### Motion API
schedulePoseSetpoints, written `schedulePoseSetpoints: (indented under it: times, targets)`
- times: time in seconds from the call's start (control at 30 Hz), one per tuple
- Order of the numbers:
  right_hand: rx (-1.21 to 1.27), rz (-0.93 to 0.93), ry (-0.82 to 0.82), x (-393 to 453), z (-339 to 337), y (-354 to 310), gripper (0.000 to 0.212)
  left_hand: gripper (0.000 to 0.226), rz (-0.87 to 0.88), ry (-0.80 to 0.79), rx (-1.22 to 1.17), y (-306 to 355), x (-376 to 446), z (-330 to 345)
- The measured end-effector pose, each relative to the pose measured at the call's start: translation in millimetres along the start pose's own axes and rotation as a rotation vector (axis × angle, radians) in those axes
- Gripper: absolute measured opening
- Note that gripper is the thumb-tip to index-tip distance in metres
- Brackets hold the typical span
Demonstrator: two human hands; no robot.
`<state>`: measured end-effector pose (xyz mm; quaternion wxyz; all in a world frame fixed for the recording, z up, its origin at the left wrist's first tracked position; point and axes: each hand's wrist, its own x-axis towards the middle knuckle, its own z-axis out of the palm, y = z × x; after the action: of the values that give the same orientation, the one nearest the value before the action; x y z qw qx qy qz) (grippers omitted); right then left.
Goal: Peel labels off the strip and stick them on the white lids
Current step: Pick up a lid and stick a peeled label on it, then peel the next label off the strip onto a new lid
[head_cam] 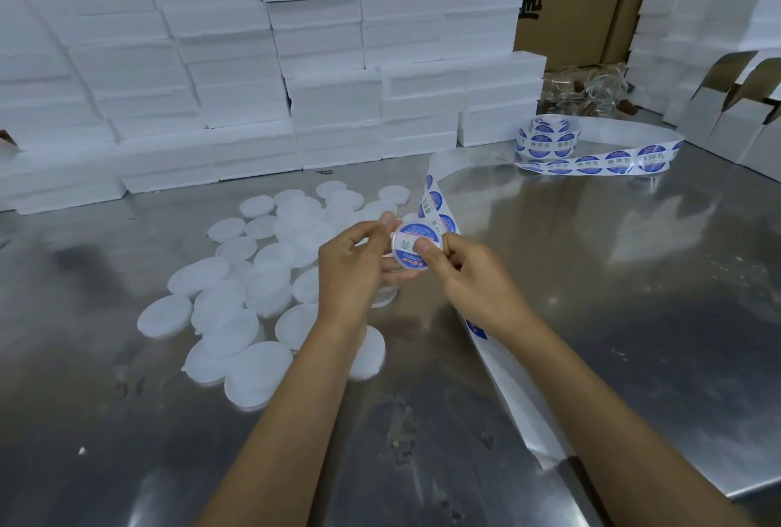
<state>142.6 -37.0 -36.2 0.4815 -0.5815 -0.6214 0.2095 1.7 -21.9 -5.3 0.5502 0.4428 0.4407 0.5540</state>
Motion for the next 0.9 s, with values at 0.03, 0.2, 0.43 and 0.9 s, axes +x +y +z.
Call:
schedulePoseSetpoints:
  times: [0.03, 0.2, 0.43, 0.9]
  targets:
    - [-0.012, 0.026, 0.031, 2, -2, 1, 0.048, 0.026, 0.006, -0.008, -0.008, 0, 1, -1]
    - [0.172, 0.326, 0.364, 18, -29, 13, 0.037, 0.027, 0.048, 0.104, 0.03, 4, 8, -10]
    - [1.048, 0.727, 0.653, 25, -71, 40, 0.034, 0.027, 0.115, 0.223, 0.171, 4, 15, -21]
    - [0.63, 0.655, 0.407, 20, -53, 21, 0.018, 0.059, 0.173, -0.018, 1.18, -12, 17, -30]
